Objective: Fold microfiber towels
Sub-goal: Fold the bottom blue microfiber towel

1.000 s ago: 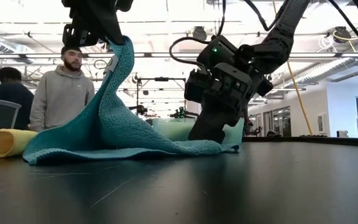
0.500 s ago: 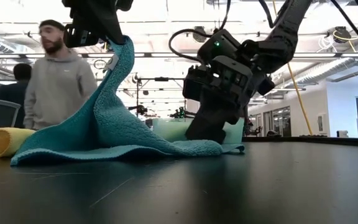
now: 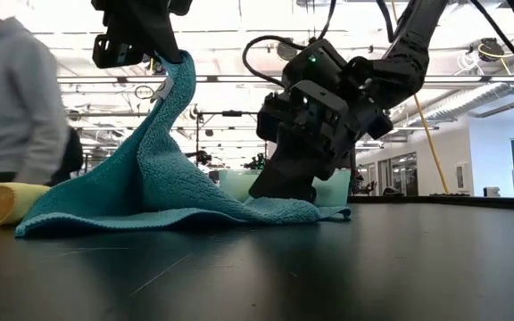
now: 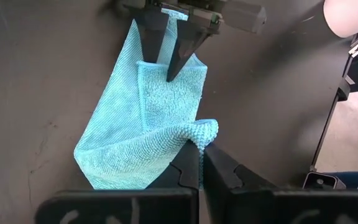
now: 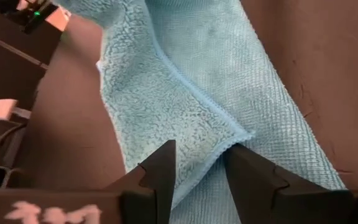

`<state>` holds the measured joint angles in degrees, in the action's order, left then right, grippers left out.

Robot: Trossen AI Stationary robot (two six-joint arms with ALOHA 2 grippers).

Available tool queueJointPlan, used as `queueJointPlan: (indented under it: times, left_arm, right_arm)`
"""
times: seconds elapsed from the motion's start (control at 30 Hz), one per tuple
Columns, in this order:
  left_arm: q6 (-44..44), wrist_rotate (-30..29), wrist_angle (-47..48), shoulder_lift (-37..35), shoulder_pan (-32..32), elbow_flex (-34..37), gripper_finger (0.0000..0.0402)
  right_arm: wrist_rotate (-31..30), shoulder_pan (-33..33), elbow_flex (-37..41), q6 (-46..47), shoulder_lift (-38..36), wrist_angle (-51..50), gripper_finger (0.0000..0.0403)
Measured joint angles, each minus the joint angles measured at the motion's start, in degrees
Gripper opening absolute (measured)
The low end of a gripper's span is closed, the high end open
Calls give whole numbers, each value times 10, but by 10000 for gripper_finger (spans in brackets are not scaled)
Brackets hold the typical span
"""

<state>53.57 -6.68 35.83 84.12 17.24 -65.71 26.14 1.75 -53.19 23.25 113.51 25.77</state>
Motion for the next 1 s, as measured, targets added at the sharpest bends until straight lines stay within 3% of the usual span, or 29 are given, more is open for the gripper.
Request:
queueJointPlan:
  times: [0.13, 0.3, 0.5, 0.7, 1.0]
  left_arm:
    - [-8, 0, 0, 0, 0, 0, 5]
    - [-9, 0, -1, 0, 0, 0, 6]
    - [-11, -4, 0, 0, 0, 0, 4]
    - [-46, -14, 0, 0, -3, 0, 3]
    - [-162, -121, -36, 0, -81, -1, 2]
  right_arm:
    - [-21, 0, 0, -2, 1, 6, 92]
    - [-21, 0, 0, -28, 2, 10, 11]
    - [-21, 9, 3, 0, -19, -6, 2]
    - [-37, 34, 1, -22, -154, -80, 1]
    - [-227, 71, 1, -124, -373, -340, 1]
